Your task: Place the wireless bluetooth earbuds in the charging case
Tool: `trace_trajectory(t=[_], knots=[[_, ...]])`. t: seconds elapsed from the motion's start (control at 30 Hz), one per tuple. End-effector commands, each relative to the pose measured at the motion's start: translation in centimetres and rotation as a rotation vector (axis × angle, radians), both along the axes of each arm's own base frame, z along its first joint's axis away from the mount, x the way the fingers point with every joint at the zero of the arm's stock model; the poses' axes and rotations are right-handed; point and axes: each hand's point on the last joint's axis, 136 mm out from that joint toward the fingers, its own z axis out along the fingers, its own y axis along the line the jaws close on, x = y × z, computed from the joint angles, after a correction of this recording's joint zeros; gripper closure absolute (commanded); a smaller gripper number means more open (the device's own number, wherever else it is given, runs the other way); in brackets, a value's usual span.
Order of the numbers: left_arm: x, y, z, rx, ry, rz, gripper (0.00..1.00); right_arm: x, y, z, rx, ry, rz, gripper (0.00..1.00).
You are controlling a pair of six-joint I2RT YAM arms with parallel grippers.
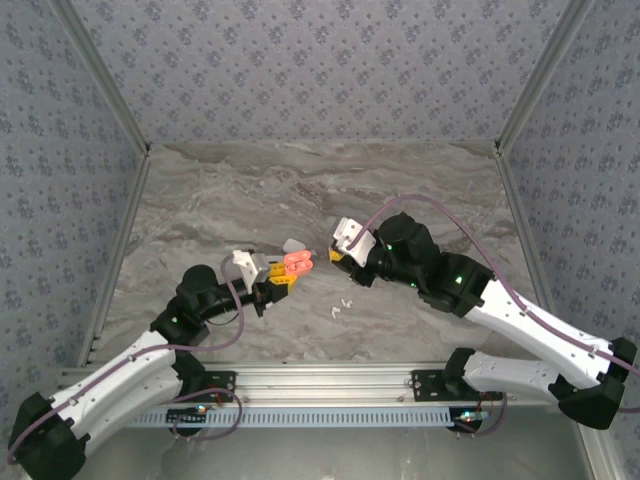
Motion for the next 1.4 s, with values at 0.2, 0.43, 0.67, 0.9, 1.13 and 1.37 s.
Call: trace_trajectory(t=[0.2,0.43,0.67,0.9,1.13,1.37], knots=[[-0.7,-0.5,4.4,-0.103,-0.055,-0.052,1.00,-0.3,2.6,1.7,-0.018,-0.140,0.092,0.77],[-0.7,-0.6,4.5,-0.103,-0.052,-0.055,1.00,0.0,3.8,1.8,-0.020,-0.157,0.117,0.77],[-0.8,-0.7,4.7,-0.103,-0.048,-0.067,1.00,0.2,4.4,1.4,-0.028,-0.169,0.126,0.77],[-0.9,-0.8,4.9,-0.105,-0.047,-0.074,1.00,0.6,4.6,1.0,-0.043,-0.182,0.120,0.77],[-0.9,-0.9,5.0,-0.107,-0.047,-0.074,1.00,0.4,4.5,0.0,-0.067,-0.175,0.129,0.77],[-0.8,-0.8,5.1,-0.108,-0.048,-0.068,1.00,-0.1,4.4,-0.8,-0.074,-0.161,0.153,0.77]])
